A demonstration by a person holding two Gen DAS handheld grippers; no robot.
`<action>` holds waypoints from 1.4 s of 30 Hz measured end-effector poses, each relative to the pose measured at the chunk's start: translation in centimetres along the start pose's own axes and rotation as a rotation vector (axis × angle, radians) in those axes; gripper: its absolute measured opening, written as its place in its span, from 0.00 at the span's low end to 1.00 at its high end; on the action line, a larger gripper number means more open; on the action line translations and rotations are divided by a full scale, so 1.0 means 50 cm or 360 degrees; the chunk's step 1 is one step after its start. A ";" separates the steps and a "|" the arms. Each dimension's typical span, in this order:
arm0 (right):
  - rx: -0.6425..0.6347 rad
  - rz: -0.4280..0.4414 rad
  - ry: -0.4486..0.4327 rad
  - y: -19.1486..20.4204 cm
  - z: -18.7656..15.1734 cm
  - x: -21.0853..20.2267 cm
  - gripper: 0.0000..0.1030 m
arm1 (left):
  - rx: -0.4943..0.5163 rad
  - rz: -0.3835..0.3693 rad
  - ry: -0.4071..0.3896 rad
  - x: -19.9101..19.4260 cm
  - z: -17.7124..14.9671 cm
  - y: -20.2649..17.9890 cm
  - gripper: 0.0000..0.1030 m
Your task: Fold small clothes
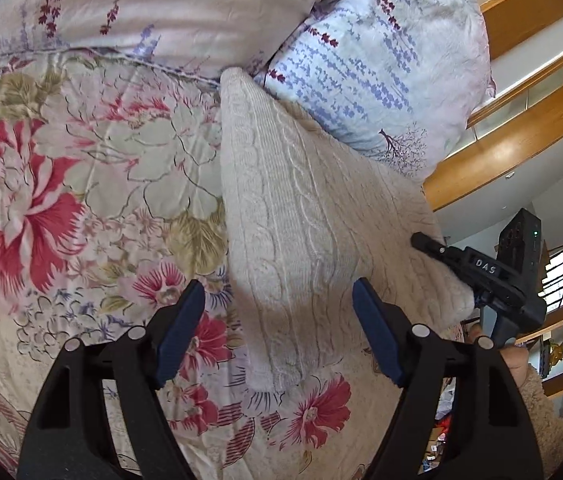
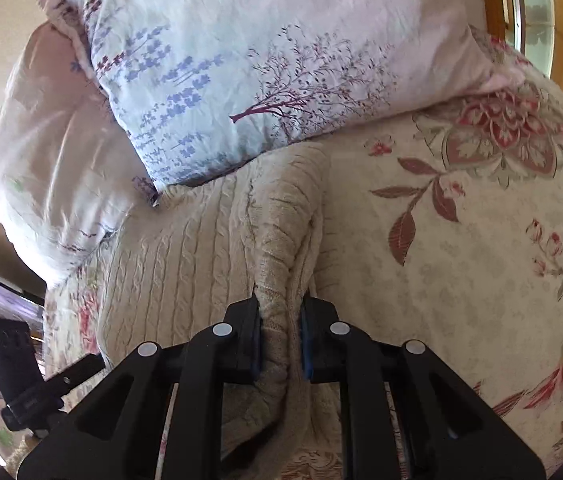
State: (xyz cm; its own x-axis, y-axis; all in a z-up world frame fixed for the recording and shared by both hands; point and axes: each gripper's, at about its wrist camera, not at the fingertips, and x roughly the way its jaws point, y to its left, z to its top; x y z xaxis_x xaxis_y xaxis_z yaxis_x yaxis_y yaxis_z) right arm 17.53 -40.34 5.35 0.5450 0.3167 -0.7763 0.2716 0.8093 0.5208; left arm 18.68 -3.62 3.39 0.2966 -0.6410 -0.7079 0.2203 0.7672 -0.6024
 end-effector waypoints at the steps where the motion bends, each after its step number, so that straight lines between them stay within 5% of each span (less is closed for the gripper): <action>1: 0.0015 0.0052 -0.0037 0.001 0.001 -0.009 0.15 | 0.0000 -0.0005 0.0006 0.001 -0.002 0.000 0.72; 3: -0.0055 0.0008 -0.0098 0.011 0.006 -0.020 0.15 | -0.0002 -0.0012 0.0023 0.006 -0.005 0.000 0.72; 5: -0.0026 -0.0059 0.0014 -0.007 0.008 0.011 0.17 | -0.0005 -0.0019 0.0053 0.013 -0.009 -0.001 0.72; 7: 0.0103 0.0016 0.0090 -0.037 0.005 0.024 0.21 | -0.0002 -0.0037 0.0077 0.015 -0.014 -0.001 0.71; 11: 0.0304 0.0147 0.0117 -0.068 0.001 0.002 0.47 | -0.0016 -0.0077 0.0116 0.013 -0.025 0.003 0.69; 19: 0.0316 0.0257 0.0130 -0.065 -0.036 -0.080 0.48 | -0.0038 -0.0108 0.0160 0.000 -0.041 0.001 0.50; 22: 0.0200 0.0235 0.0150 -0.036 -0.057 -0.082 0.34 | -0.0028 -0.0097 0.0166 -0.001 -0.044 -0.003 0.34; 23: 0.0119 0.0182 0.0163 -0.025 -0.065 -0.078 0.10 | -0.0018 -0.0088 0.0166 -0.002 -0.043 -0.003 0.28; 25: 0.0033 0.0087 0.0148 -0.014 -0.073 -0.077 0.10 | -0.0023 -0.0090 0.0169 -0.006 -0.036 0.002 0.17; 30: 0.0023 0.0088 -0.0101 -0.011 -0.056 -0.152 0.09 | 0.0047 -0.0167 0.0148 -0.032 -0.031 0.000 0.14; 35: -0.0083 -0.0115 0.0011 -0.030 -0.087 -0.117 0.09 | 0.0103 -0.0160 0.0173 -0.036 -0.039 0.009 0.13; 42: -0.0089 -0.0202 0.0100 -0.049 -0.126 -0.073 0.09 | 0.0065 -0.0124 0.0197 -0.022 -0.058 0.026 0.13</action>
State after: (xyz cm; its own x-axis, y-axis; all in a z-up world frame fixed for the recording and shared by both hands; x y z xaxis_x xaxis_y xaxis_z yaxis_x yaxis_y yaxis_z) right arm 9.89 -40.36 4.68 0.4578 0.2388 -0.8564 0.2897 0.8706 0.3976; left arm 15.95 -1.96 2.32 0.1609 -0.6945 -0.7013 0.2766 0.7138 -0.6434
